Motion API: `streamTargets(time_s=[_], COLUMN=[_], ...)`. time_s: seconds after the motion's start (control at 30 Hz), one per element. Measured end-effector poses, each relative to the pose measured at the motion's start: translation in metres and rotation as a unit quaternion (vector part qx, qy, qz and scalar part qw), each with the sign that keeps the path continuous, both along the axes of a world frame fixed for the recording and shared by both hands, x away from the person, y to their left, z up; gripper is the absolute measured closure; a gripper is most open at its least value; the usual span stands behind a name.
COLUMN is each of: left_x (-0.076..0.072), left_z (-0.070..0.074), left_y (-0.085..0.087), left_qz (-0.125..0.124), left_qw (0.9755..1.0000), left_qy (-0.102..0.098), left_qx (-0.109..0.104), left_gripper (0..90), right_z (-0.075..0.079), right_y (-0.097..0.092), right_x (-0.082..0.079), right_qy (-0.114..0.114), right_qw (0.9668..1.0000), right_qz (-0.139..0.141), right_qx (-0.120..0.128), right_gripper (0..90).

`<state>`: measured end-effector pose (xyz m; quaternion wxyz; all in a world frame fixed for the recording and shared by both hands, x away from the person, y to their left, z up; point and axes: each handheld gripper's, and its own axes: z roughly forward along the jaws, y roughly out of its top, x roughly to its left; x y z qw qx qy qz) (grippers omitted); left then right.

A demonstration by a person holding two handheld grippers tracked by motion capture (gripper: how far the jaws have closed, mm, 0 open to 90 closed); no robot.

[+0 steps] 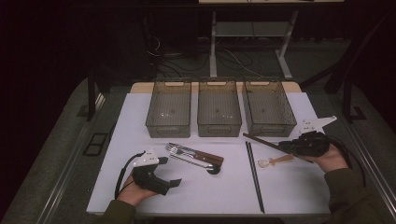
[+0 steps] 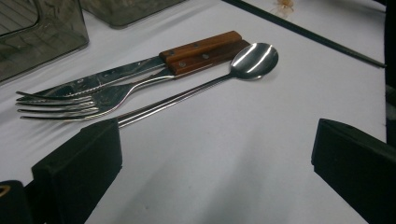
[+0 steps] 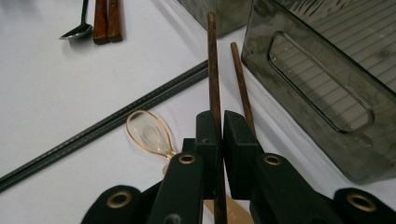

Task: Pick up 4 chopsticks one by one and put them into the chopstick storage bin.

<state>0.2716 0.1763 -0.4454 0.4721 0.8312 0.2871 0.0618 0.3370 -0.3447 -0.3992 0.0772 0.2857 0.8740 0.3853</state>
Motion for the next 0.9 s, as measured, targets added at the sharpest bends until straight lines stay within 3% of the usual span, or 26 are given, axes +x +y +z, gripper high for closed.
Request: streamTargets(time_s=[0.5, 0.9], left_x=[0.002, 0.002], left_z=[-0.002, -0.001], left_y=[0.000, -0.001], left_qz=[-0.002, -0.005], left_qw=[1.0000, 1.0000], left_qy=[-0.001, 0.001], left_qx=[0.006, 0.003], left_gripper=[0.0, 0.0], right_z=[0.007, 0.012], right_y=[0.022, 0.047], right_x=[-0.003, -0.003], right_qy=[0.002, 0.001], right_qw=[0.9987, 0.9976], right_qz=[0.015, 0.034], right_qx=[0.049, 0.060], right_gripper=[84.8, 84.8])
